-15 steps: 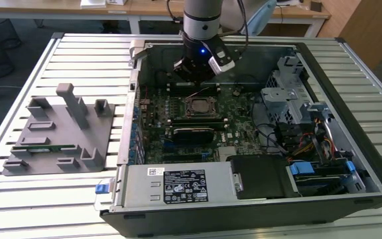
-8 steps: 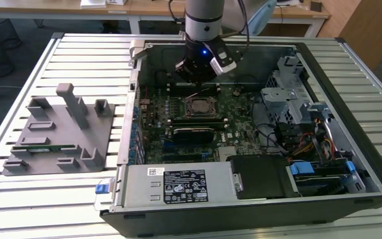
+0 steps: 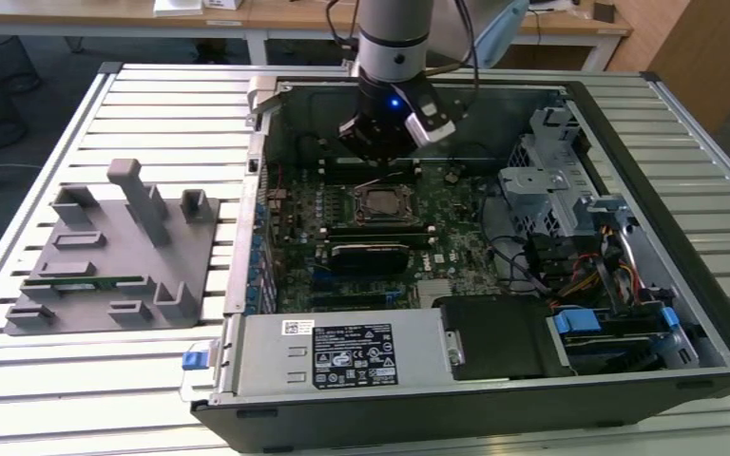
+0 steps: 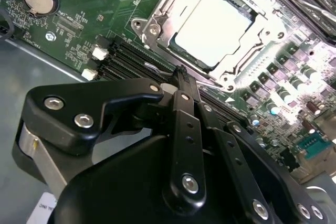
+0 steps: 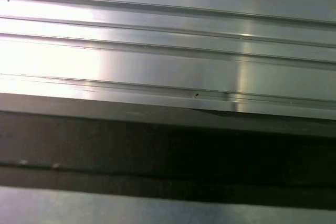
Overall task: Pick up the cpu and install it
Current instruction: 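Install the first cpu locking lever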
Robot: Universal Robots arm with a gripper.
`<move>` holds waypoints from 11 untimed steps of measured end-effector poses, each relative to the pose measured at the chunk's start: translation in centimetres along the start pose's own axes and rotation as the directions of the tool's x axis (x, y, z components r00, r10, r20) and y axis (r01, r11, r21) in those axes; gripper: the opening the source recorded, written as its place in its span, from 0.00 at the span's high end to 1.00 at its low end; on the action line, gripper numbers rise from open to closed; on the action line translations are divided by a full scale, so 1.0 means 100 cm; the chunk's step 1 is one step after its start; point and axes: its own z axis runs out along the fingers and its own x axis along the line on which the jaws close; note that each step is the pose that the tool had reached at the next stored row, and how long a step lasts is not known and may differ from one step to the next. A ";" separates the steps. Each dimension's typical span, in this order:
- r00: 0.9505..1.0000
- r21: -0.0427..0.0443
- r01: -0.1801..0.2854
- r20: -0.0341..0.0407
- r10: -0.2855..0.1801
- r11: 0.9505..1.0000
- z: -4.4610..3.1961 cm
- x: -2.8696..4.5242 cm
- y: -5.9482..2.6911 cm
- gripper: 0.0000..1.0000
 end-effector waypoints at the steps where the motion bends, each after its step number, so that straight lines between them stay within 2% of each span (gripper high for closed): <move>1: 1.000 0.000 0.000 0.000 0.000 1.000 0.0007 -0.0008 0.0000 0.89; 11: 1.000 0.000 -0.004 -0.001 0.004 1.000 0.0062 -0.0079 -0.0003 0.89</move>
